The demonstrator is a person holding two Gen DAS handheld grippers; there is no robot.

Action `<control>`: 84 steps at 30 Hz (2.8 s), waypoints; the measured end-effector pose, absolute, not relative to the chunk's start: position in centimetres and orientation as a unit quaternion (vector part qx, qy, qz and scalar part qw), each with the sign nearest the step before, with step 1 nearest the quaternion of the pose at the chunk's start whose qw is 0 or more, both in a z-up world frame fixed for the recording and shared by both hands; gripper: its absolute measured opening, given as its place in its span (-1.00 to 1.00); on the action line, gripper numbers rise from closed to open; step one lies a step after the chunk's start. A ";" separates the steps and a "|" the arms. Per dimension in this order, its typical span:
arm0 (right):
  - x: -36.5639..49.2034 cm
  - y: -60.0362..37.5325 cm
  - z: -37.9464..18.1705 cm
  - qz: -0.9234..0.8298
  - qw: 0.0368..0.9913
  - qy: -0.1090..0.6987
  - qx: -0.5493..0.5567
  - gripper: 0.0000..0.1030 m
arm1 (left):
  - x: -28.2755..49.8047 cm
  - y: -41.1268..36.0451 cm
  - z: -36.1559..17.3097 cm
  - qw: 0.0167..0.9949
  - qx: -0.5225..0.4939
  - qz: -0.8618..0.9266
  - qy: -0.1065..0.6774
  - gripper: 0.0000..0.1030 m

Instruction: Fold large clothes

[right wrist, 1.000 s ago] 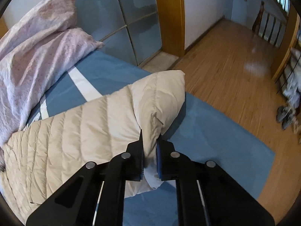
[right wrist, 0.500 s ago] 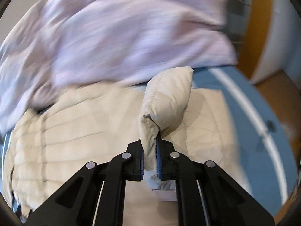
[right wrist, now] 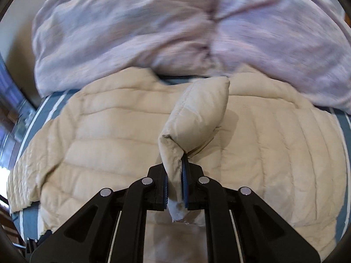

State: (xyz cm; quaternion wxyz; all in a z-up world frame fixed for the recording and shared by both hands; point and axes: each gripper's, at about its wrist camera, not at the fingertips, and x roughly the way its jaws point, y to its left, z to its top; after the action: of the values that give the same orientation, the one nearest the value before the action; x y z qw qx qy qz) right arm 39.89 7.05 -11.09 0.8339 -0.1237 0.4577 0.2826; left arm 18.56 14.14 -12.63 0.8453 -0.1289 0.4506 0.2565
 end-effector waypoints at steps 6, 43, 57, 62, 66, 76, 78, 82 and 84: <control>38.3 9.3 -11.9 0.322 0.812 0.463 -0.151 0.09 | 18.6 14.1 -12.6 0.845 -0.129 0.256 0.451 0.96; 40.3 6.5 -15.3 0.202 0.856 0.453 -0.147 0.97 | 17.7 14.4 -11.9 0.856 -0.163 0.246 0.426 0.96; 40.3 6.4 -15.3 0.207 0.854 0.457 -0.142 0.97 | 7.2 23.7 -8.4 0.813 -0.203 0.381 0.392 0.96; 40.3 6.3 -15.2 0.208 0.854 0.457 -0.139 0.97 | 1.8 29.3 -8.6 0.783 -0.239 0.435 0.376 0.96; 40.3 6.2 -15.2 0.209 0.854 0.457 -0.138 0.97 | -2.6 33.2 -8.6 0.754 -0.277 0.482 0.351 0.96; 40.3 6.2 -15.1 0.209 0.854 0.458 -0.134 0.97 | -7.1 36.2 -10.9 0.720 -0.356 0.492 0.334 0.59; 40.3 6.2 -15.1 0.210 0.853 0.458 -0.134 0.97 | -7.3 36.6 -11.3 0.720 -0.360 0.491 0.333 0.57; 40.3 6.1 -15.1 0.210 0.853 0.459 -0.133 0.97 | -6.7 36.9 -12.0 0.722 -0.362 0.485 0.336 0.53; 40.3 6.1 -15.1 0.210 0.853 0.459 -0.133 0.97 | -6.4 36.9 -12.0 0.722 -0.356 0.490 0.336 0.53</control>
State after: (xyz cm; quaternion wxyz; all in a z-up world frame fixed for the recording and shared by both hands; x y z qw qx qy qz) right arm 40.32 6.06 -15.09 0.8531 -0.1326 0.4588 0.2100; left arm -6.43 36.88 -12.02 0.7216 -0.3555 0.3359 0.4899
